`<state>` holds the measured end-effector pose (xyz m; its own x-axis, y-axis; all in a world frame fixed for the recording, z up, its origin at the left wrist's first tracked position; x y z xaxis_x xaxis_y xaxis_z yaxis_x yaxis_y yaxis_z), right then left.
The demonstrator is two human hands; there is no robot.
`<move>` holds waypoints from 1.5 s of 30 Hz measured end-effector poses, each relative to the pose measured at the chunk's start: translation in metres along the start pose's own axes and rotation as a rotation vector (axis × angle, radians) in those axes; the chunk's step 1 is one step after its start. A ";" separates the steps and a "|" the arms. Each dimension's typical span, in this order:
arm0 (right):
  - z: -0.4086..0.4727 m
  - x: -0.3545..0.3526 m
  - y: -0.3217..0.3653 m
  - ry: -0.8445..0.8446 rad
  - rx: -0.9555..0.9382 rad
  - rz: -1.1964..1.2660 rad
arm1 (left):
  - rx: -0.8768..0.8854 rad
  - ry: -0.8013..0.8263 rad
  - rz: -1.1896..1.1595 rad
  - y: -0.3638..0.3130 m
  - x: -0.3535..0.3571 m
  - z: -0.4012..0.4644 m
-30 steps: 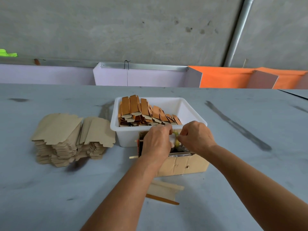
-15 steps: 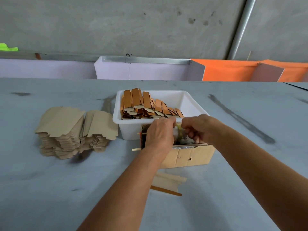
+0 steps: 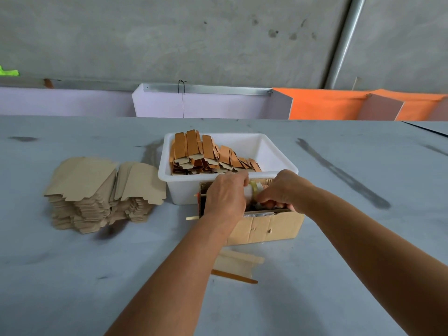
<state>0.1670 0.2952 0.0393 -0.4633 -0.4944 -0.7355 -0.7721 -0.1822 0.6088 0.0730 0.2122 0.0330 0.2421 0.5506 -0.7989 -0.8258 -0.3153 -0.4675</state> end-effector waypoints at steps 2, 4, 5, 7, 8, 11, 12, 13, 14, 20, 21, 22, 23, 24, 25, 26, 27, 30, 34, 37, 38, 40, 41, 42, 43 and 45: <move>0.001 0.003 0.001 -0.005 0.011 0.018 | 0.004 -0.005 -0.002 0.000 0.000 0.000; 0.001 0.005 0.001 -0.009 0.029 0.039 | 0.009 -0.008 -0.007 0.000 0.000 0.000; 0.001 0.005 0.001 -0.013 0.038 0.044 | 0.008 -0.009 -0.010 0.000 0.000 0.000; 0.001 0.005 0.000 -0.017 0.050 0.040 | 0.006 -0.006 -0.009 0.001 0.000 0.001; 0.001 0.004 0.000 -0.015 0.055 0.040 | 0.007 -0.005 -0.006 0.001 0.001 0.001; 0.001 0.003 -0.002 0.006 0.080 0.084 | 0.013 -0.005 -0.003 0.001 0.000 0.001; 0.001 0.003 -0.003 0.013 0.087 0.098 | 0.015 -0.007 -0.001 0.001 0.001 0.001; 0.001 0.003 -0.003 0.018 0.093 0.107 | 0.018 -0.009 0.002 0.001 0.001 0.001; 0.001 0.003 -0.004 0.023 0.098 0.113 | 0.022 -0.011 0.005 0.001 0.001 0.001; 0.001 0.004 -0.002 0.022 0.117 0.114 | 0.038 -0.021 -0.005 0.000 0.001 0.001; 0.001 0.004 -0.002 0.012 0.116 0.122 | 0.039 -0.023 -0.007 0.000 0.001 0.000; 0.002 0.004 -0.003 0.001 0.115 0.132 | 0.040 -0.025 -0.009 0.000 0.001 0.000; 0.002 0.005 -0.002 -0.011 0.114 0.142 | 0.041 -0.027 -0.010 0.000 0.001 0.000; 0.002 0.006 -0.002 -0.023 0.112 0.152 | 0.041 -0.029 -0.010 0.000 0.002 0.000; 0.003 0.007 -0.001 -0.032 0.109 0.166 | 0.038 -0.031 -0.009 0.000 0.002 0.001; 0.003 0.007 0.000 -0.037 0.107 0.183 | 0.036 -0.033 -0.009 0.001 0.002 0.001; 0.002 0.007 0.001 -0.040 0.105 0.199 | 0.035 -0.034 -0.008 0.001 0.002 0.002; 0.000 0.004 0.003 -0.036 0.097 0.257 | 0.034 -0.025 -0.013 -0.001 0.002 0.001; -0.003 0.000 0.001 0.000 0.103 0.374 | 0.037 -0.020 0.006 -0.002 0.000 0.001; -0.005 0.000 -0.001 0.038 0.113 0.429 | 0.044 -0.013 0.020 -0.003 0.000 0.000; -0.006 0.000 -0.002 0.050 0.118 0.442 | 0.042 -0.012 0.012 -0.002 0.000 0.000; -0.008 -0.001 -0.001 0.062 0.117 0.468 | 0.042 -0.013 -0.012 -0.001 0.000 0.000; -0.009 -0.002 -0.001 0.062 0.111 0.474 | 0.046 -0.011 -0.017 0.000 0.001 -0.001; -0.010 -0.004 0.001 0.060 0.104 0.470 | 0.049 -0.009 -0.017 0.000 0.001 -0.001; -0.012 -0.005 0.001 0.057 0.100 0.462 | 0.049 -0.007 -0.018 0.000 0.001 -0.002; -0.018 -0.005 0.001 0.049 0.101 0.454 | 0.037 -0.016 -0.036 0.001 -0.001 -0.002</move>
<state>0.1761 0.2827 0.0492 -0.7448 -0.5449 -0.3851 -0.5357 0.1442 0.8320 0.0726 0.2095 0.0325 0.2643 0.5737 -0.7752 -0.8349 -0.2664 -0.4817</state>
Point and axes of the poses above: each hand's wrist, its own z-axis towards the middle knuckle, its own x-axis out of the palm, y = z × x, the point moved 6 cm from there along z, towards the middle knuckle, and after that the axes turned 1 degree about x, right-handed, at the moved point
